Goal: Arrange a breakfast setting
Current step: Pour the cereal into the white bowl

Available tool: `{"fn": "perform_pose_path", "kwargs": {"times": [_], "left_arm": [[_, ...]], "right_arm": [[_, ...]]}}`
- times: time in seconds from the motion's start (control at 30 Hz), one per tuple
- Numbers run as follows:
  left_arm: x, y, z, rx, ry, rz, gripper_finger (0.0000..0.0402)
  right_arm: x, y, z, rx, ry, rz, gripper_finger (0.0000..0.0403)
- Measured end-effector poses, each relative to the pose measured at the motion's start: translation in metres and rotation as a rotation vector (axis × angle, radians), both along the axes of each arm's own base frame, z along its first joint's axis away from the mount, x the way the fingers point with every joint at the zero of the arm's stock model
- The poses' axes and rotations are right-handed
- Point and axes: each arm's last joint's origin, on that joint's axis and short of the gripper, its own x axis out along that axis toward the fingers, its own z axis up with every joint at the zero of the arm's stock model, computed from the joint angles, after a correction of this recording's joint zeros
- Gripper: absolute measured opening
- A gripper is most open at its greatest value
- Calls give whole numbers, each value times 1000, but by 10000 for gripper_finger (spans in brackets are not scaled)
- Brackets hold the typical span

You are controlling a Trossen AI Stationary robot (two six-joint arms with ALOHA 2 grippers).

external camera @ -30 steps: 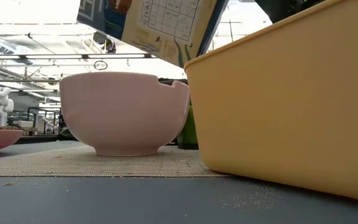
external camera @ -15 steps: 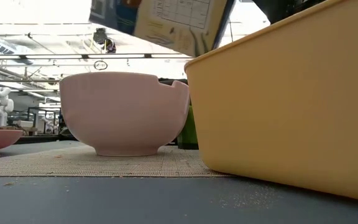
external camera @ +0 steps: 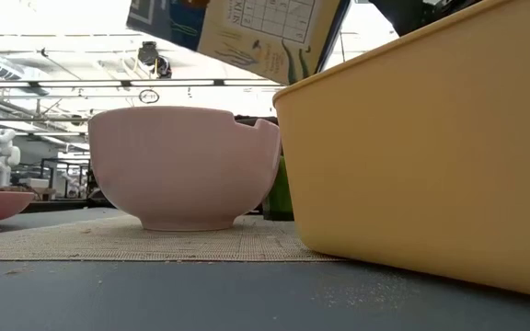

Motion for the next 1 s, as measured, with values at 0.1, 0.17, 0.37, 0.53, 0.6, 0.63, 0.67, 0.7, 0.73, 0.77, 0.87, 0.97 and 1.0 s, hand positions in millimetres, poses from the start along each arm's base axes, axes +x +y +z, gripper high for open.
{"fn": "perform_pose_path", "kwargs": {"times": [0.1,0.17,0.37,0.53,0.6,0.63,0.67,0.7,0.73,0.77,0.87,0.97,1.0], "left_arm": [[0,0,0,-3,-1,1,3],[0,0,0,-3,-1,2,3],[0,0,0,-3,-1,2,3],[0,0,0,-3,0,1,3],[0,0,0,-3,0,1,3],[0,0,0,-3,0,1,3],[0,0,0,-3,0,1,3],[0,0,0,-3,0,1,3],[0,0,0,-3,0,2,3],[0,0,0,-3,0,1,3],[0,0,0,-7,0,3,3],[0,0,0,-25,1,11,3],[0,0,0,-27,1,17,3]], "right_arm": [[0,0,0,-11,-2,-2,385],[0,0,0,-52,-9,-13,385],[0,0,0,-209,-36,-55,384],[0,0,0,-222,-38,-58,384],[0,0,0,-222,-38,-58,384],[0,0,0,-222,-38,-58,385],[0,0,0,-222,-38,-58,384],[0,0,0,-222,-37,-58,384],[0,0,0,-222,-37,-58,384],[0,0,0,-223,-38,-59,385],[0,0,0,-228,-38,-64,394],[0,0,0,-220,-37,-59,397],[0,0,0,-211,-33,-54,396]]}}
